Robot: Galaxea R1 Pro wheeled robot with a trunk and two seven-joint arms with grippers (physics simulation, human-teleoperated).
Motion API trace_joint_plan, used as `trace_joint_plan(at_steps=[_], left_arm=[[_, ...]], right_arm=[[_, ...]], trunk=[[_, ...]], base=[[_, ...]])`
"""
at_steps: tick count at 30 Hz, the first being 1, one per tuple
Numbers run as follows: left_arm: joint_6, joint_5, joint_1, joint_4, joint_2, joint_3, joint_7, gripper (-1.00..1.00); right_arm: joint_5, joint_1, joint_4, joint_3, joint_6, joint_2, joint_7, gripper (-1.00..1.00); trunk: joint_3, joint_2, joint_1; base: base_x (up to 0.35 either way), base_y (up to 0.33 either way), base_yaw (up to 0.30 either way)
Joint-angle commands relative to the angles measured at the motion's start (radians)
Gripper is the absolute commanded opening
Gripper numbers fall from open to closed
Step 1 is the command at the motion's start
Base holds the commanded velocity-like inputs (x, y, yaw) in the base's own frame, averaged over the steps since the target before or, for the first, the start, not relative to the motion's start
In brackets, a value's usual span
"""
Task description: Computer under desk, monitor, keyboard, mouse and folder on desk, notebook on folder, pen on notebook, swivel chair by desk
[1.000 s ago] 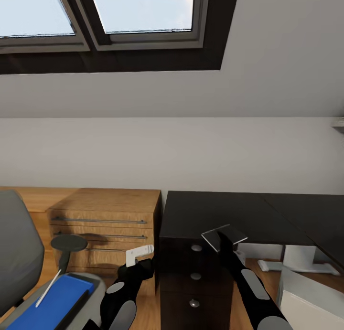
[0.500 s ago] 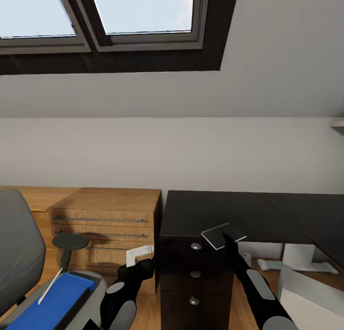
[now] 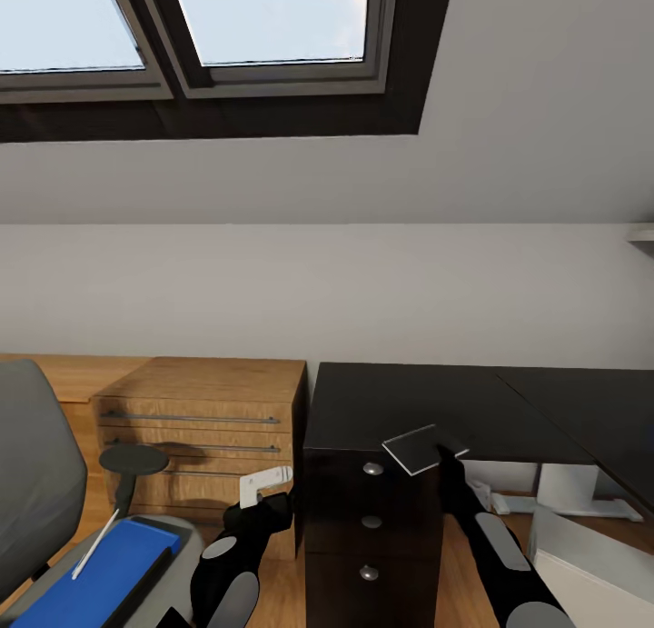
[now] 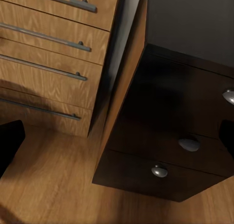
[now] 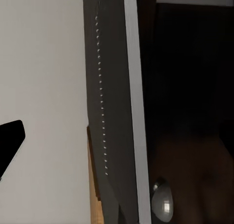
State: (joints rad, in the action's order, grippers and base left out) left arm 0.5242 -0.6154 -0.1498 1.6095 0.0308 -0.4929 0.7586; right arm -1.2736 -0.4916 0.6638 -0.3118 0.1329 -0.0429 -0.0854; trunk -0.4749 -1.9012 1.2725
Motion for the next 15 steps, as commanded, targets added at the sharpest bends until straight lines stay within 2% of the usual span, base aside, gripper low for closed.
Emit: trace_joint_plan(at_steps=[1,4,6,11,15], left_arm=[[0.002,-0.007,-0.001,0.001,0.000,-0.001,0.008,1.00],[0.002,-0.007,-0.001,0.000,0.000,-0.001,0.008,1.00],[0.002,-0.008,-0.001,0.000,0.000,-0.001,0.008,1.00],[0.002,-0.008,-0.001,-0.011,0.001,-0.001,0.007,1.00],[0.002,-0.008,-0.001,-0.016,0.002,-0.001,0.006,1.00]], right_arm=[[-0.007,-0.001,0.000,-0.009,0.002,0.000,-0.003,1.00],[-0.007,-0.001,0.000,-0.029,-0.028,0.003,-0.003,1.00],[-0.007,-0.001,0.000,-0.065,-0.064,0.007,-0.004,1.00],[-0.008,-0.001,0.000,-0.100,-0.131,0.010,-0.007,1.00],[-0.010,-0.001,0.001,-0.125,-0.168,0.011,-0.006,1.00]], trunk=[[-0.001,-0.001,0.000],[-0.001,-0.001,0.000],[-0.001,-0.001,0.000],[-0.001,-0.001,0.000],[0.011,0.027,-0.015]], base=[[0.000,0.000,0.000],[0.000,0.000,0.000],[0.000,0.000,0.000],[0.000,0.000,0.000],[0.000,0.000,0.000]])
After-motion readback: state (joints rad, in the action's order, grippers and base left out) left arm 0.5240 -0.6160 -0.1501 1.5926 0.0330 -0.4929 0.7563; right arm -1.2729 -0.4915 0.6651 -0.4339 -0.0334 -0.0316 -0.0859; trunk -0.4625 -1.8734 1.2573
